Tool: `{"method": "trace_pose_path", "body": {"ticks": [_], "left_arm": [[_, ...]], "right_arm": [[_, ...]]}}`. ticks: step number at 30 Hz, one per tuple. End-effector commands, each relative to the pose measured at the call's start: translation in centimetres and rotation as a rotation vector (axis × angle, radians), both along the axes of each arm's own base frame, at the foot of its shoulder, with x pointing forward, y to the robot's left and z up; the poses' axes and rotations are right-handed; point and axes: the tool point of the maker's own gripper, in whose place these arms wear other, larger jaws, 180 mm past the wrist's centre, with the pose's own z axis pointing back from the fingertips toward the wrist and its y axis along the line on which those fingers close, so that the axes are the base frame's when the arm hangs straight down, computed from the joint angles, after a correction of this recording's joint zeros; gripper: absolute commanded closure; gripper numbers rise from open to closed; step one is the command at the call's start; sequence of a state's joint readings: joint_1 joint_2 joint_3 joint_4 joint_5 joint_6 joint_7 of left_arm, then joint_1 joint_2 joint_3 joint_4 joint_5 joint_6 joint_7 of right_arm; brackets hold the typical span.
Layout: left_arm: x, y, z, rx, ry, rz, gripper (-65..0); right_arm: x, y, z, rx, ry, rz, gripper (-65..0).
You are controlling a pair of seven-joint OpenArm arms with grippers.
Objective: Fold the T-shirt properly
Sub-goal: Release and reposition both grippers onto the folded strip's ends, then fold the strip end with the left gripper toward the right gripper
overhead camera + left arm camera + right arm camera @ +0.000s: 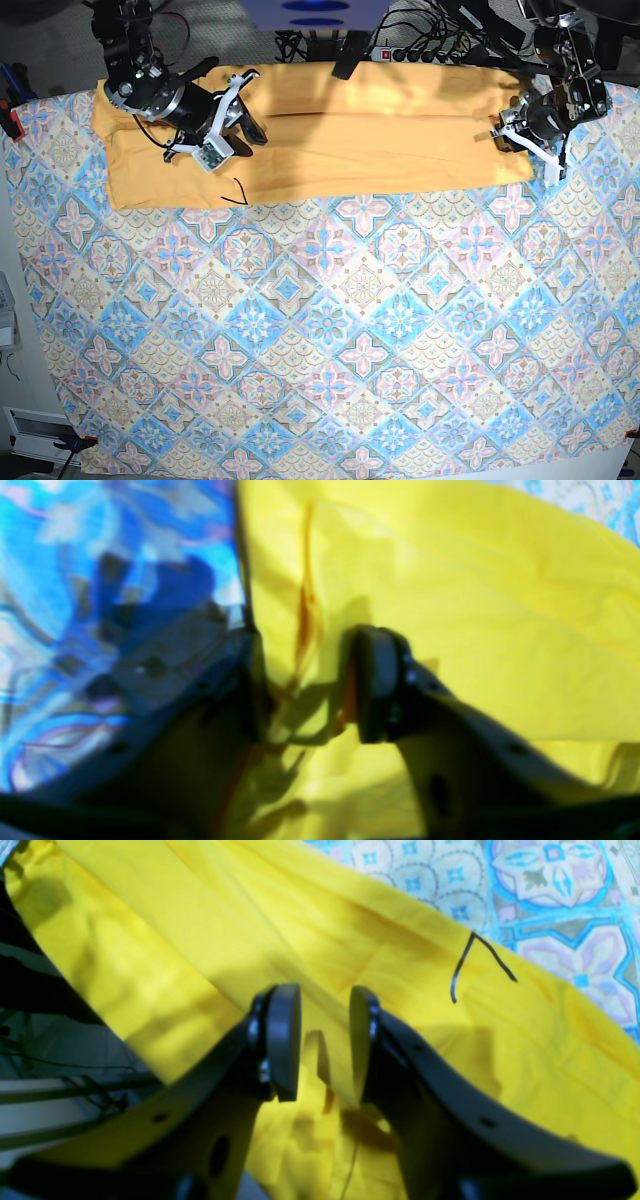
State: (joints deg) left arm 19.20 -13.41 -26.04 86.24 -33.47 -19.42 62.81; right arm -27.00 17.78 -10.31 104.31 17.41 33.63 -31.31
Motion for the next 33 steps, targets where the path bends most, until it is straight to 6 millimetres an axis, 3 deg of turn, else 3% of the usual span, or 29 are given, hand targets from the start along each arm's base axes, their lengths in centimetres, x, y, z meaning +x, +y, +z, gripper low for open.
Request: {"method": "trace_pose_path", "body": {"ticks": [1, 7, 10, 14, 18, 23, 33], "left_arm": [[-0.2, -0.3, 0.1, -0.01, 0.009, -0.015, -15.6], [-0.2, -0.8, 0.4, -0.024, -0.005, -0.017, -11.0], [0.6, -1.6, 2.1, -0.039, -0.072, -0.049, -10.7], [1.9, -2.9, 4.9, -0.07, -0.171, -0.077, -2.7], [2.9, -4.5, 7.3, -0.113, -0.252, -0.102, -0.7], [3.7, -7.7, 9.5, -0.22, -0.335, -0.097, -0.6], [4.5, -18.6, 10.1, -0.441, -0.363, -0.288, -0.6]], "right_arm": [[0.5, 0.3, 1.0, 0.029, -0.033, 0.001, -16.1], [0.5, 0.3, 1.0, 0.029, -0.034, 0.001, -16.1], [0.6, 0.2, 1.1, 0.029, -0.036, 0.0, -16.1], [0.7, 0.1, 1.1, 0.027, -0.038, -0.004, -16.1], [0.7, 0.0, 1.1, 0.025, -0.039, -0.007, -16.1], [0.7, -0.1, 1.1, 0.023, -0.038, -0.008, -16.1], [1.2, -1.3, 1.1, 0.002, -0.048, -0.028, -16.1]]}}
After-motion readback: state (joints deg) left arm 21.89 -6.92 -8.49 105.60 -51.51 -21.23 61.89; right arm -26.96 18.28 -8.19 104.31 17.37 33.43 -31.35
